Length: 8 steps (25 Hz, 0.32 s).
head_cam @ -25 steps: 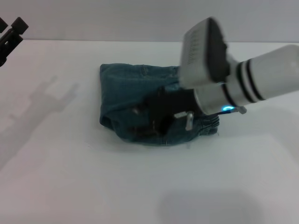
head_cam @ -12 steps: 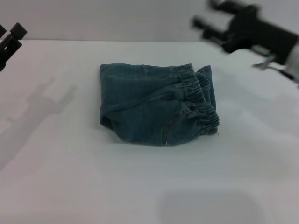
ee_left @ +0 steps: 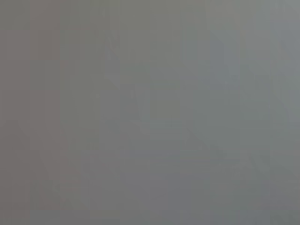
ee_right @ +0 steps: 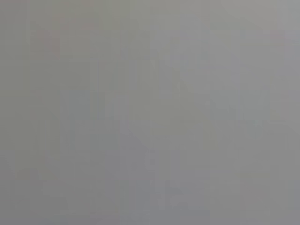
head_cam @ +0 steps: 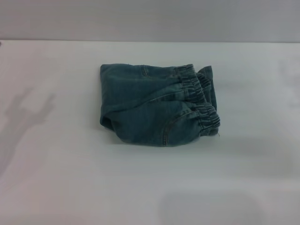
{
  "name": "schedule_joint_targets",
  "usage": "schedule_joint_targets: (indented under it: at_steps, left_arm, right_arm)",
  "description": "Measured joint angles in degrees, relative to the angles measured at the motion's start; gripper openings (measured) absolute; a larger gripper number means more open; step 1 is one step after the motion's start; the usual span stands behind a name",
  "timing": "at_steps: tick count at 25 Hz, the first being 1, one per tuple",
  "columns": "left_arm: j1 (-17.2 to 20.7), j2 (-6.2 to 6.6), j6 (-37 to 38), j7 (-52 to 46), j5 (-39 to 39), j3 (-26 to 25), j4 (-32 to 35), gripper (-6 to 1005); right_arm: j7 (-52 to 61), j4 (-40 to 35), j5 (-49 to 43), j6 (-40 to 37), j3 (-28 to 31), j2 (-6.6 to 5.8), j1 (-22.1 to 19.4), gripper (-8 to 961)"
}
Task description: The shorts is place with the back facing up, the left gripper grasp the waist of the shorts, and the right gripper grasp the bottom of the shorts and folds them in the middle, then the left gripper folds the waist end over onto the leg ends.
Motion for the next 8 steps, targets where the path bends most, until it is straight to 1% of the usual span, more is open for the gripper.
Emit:
schedule_joint_targets:
  at_steps: [3, 4, 6, 8]
  left_arm:
    - [0.26, -0.25, 3.29, 10.91, -3.58, -5.07, -7.23, 810]
    - [0.23, -0.25, 5.02, 17.05, -5.2, -7.88, -11.52, 810]
    - [0.16, -0.26, 6.7, 23.76, -6.09, -11.03, -15.29, 810]
    - [0.23, -0.28, 7.49, 27.42, -6.18, -12.33, -16.75, 810]
  right_arm:
    - [-2.89, 4.37, 7.17, -2.38, -0.04, 0.17, 1.74, 570]
    - [-3.06, 5.12, 8.14, -2.46, -0.04, 0.18, 2.04, 570]
    - [-3.14, 5.79, 8.79, -2.21, 0.03, 0.17, 2.38, 570]
    - [-3.2, 5.91, 8.89, -2.06, 0.02, 0.16, 2.39, 570]
